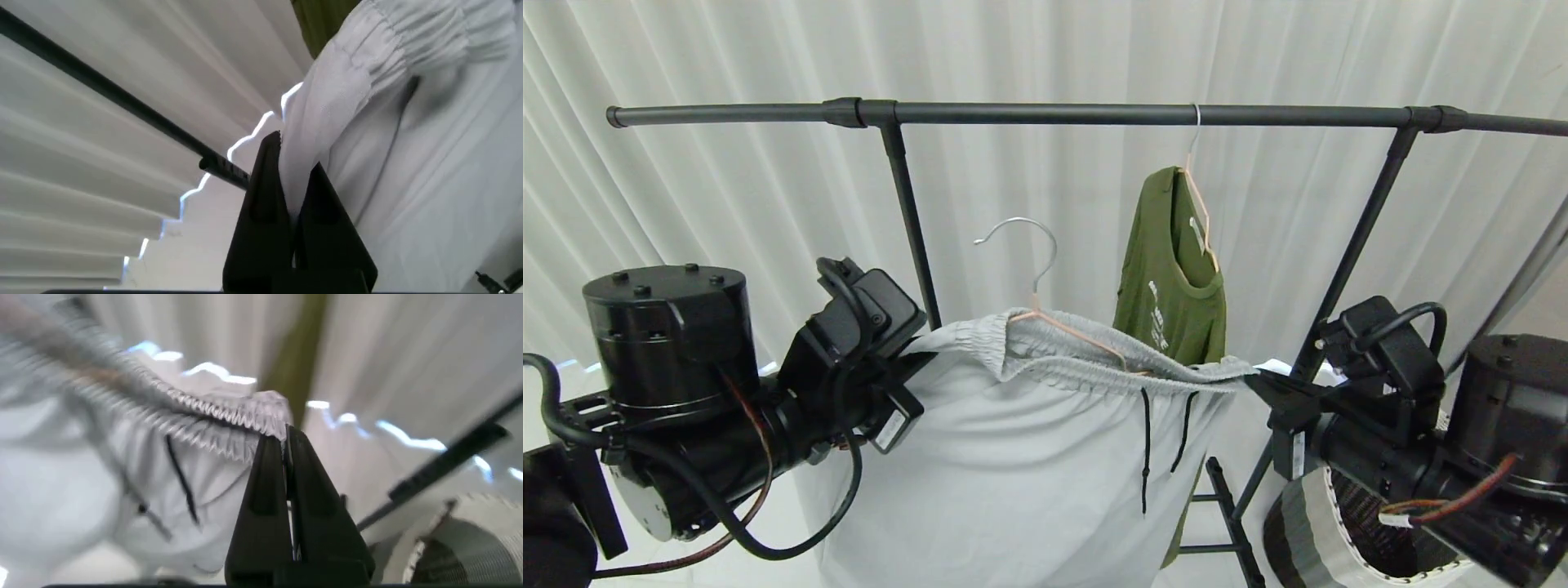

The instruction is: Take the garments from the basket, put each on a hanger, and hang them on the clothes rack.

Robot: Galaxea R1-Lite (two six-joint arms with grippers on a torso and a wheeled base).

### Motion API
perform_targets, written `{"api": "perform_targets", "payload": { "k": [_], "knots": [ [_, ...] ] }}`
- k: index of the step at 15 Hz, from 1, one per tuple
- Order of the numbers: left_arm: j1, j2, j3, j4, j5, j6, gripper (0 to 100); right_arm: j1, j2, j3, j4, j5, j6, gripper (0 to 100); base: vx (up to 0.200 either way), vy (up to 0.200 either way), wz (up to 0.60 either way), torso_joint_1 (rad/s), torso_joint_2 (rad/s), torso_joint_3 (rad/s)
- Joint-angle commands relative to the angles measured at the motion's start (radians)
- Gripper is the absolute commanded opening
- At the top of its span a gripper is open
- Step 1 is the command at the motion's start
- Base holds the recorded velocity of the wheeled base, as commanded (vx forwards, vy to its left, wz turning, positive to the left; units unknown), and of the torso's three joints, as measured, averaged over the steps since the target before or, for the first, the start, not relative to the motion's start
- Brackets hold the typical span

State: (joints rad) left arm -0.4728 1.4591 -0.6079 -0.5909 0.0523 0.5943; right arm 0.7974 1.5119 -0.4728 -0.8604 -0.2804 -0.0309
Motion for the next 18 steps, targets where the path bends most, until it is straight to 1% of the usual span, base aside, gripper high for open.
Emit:
{"api": "perform_targets", "payload": {
  "k": [1,2,3,5,6,7,9,10,11,12,14,16,17,18],
  "knots": [
    [-0.021,0.013,-0.018,-0.001,0.020,-0.040,0,0.160,-0.124,0.000,0.092,0.009,-0.009,0,0.000,0.000,0.00,0.000,0.00,0.000],
    [-0.021,0.013,-0.018,-0.001,0.020,-0.040,0,0.160,-0.124,0.000,0.092,0.009,-0.009,0,0.000,0.000,0.00,0.000,0.00,0.000],
    [-0.058,0.010,-0.024,-0.001,0.075,-0.129,0,0.244,-0.145,0.005,0.132,0.006,-0.007,100,0.000,0.000,0.00,0.000,0.00,0.000],
    [-0.090,0.001,-0.024,-0.001,0.083,-0.169,0,0.284,-0.151,0.016,0.135,-0.002,-0.012,100,0.000,0.000,0.00,0.000,0.00,0.000],
    [-0.109,0.000,-0.023,-0.018,0.083,-0.191,0,0.289,-0.156,0.023,0.135,-0.002,-0.020,100,0.000,0.000,0.00,0.000,0.00,0.000],
    [-0.122,0.001,-0.015,-0.056,0.083,-0.197,0,0.289,-0.160,0.026,0.136,-0.002,-0.026,100,0.000,0.000,0.00,0.000,0.00,0.000],
    [-0.136,0.004,0.010,-0.112,0.075,-0.197,0,0.272,-0.179,0.022,0.166,0.000,-0.031,100,0.000,0.000,0.00,0.000,0.00,0.000],
    [-0.139,0.003,0.022,-0.127,0.061,-0.197,0,0.236,-0.205,0.014,0.216,0.009,-0.040,100,0.000,0.000,0.00,0.000,0.00,0.000],
    [-0.141,-0.002,0.034,-0.141,0.024,-0.195,0,0.197,-0.234,0.003,0.267,0.037,-0.063,100,0.000,0.000,0.00,0.000,0.00,0.000],
    [-0.139,-0.008,0.042,-0.159,-0.025,-0.192,0,0.152,-0.262,-0.010,0.319,0.083,-0.075,100,0.000,0.000,0.00,0.000,0.00,0.000],
    [-0.139,-0.014,0.063,-0.190,-0.117,-0.186,0,0.063,-0.315,-0.075,0.462,0.195,-0.104,100,0.000,0.000,0.00,0.000,0.00,0.000],
    [-0.141,-0.016,0.079,-0.208,-0.155,-0.186,0,-0.007,-0.346,-0.144,0.600,0.311,-0.144,100,0.000,0.000,0.00,0.000,0.00,0.000],
    [-0.148,-0.022,0.082,-0.210,-0.178,-0.188,0,-0.041,-0.348,-0.176,0.653,0.369,-0.179,100,0.000,0.000,0.00,0.000,0.00,0.000],
    [-0.162,-0.033,0.086,-0.210,-0.201,-0.188,0,-0.064,-0.343,-0.199,0.690,0.412,-0.210,100,0.000,0.000,0.00,0.000,0.00,0.000]
  ]
}}
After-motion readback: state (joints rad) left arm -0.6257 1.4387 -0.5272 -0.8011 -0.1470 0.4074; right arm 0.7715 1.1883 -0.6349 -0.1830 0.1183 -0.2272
